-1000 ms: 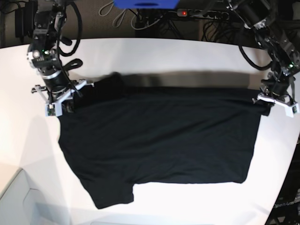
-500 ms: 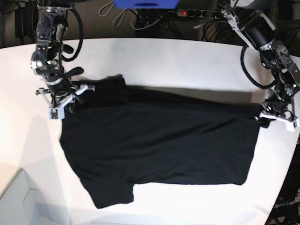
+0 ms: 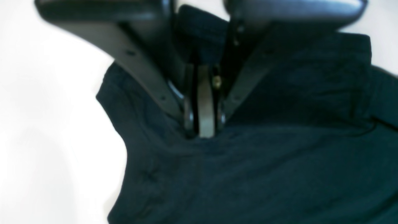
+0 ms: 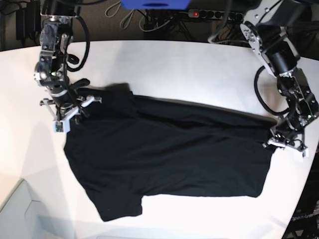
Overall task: Layout the t-shirt on the table in an organized manner, then fold the t-shirt properly
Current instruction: 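Hold the folded edge with both grippers and lay it down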
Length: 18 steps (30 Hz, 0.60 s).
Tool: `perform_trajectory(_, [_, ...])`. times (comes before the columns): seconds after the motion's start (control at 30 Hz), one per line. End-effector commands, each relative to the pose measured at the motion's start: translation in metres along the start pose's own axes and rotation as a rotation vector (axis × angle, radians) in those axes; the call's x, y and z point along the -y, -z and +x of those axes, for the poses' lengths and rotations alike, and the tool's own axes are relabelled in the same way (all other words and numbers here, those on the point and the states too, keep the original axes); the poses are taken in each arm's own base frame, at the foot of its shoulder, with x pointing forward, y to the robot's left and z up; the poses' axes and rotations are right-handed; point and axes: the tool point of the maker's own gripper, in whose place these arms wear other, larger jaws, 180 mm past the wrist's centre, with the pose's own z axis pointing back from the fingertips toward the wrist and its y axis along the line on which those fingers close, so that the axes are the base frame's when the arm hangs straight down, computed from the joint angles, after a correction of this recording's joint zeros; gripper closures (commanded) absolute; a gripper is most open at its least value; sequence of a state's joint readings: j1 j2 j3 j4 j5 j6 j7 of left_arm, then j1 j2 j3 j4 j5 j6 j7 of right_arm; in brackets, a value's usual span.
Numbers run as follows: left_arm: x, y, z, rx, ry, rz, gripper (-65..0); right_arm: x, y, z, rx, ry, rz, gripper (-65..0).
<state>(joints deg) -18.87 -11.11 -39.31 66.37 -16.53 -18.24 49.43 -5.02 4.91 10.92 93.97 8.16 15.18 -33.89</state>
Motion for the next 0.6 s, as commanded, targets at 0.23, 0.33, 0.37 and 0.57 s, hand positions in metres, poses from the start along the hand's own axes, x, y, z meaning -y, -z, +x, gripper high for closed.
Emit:
perform_trajectory(0.23, [-0.0056, 0.0041, 0.0190, 0.023, -0.016, -0.003, -0.5, 0.0113, 0.0081, 0.0152, 0.033, -0.012, -0.011, 0.0])
perform_trajectory(0.33, [-0.0026, 0.0069, 0.0211, 0.021, -0.022, -0.010, -2.3, 0.0113, 0.0081, 0.0164, 0.036, -0.012, -0.011, 0.0])
perform_trajectory(0.37, [-0.0022, 0.0069, 0.0219, 0.022, -0.022, -0.011, -4.7, 0.0113, 0.0081, 0.0164, 0.036, -0.012, -0.011, 0.0])
perform_trajectory(0.57, [-0.0031, 0.0061, 0.0232, 0.027, -0.025, -0.009, -27.2, 0.0118, 0.0080, 0.0165, 0.036, -0.014, -0.012, 0.0])
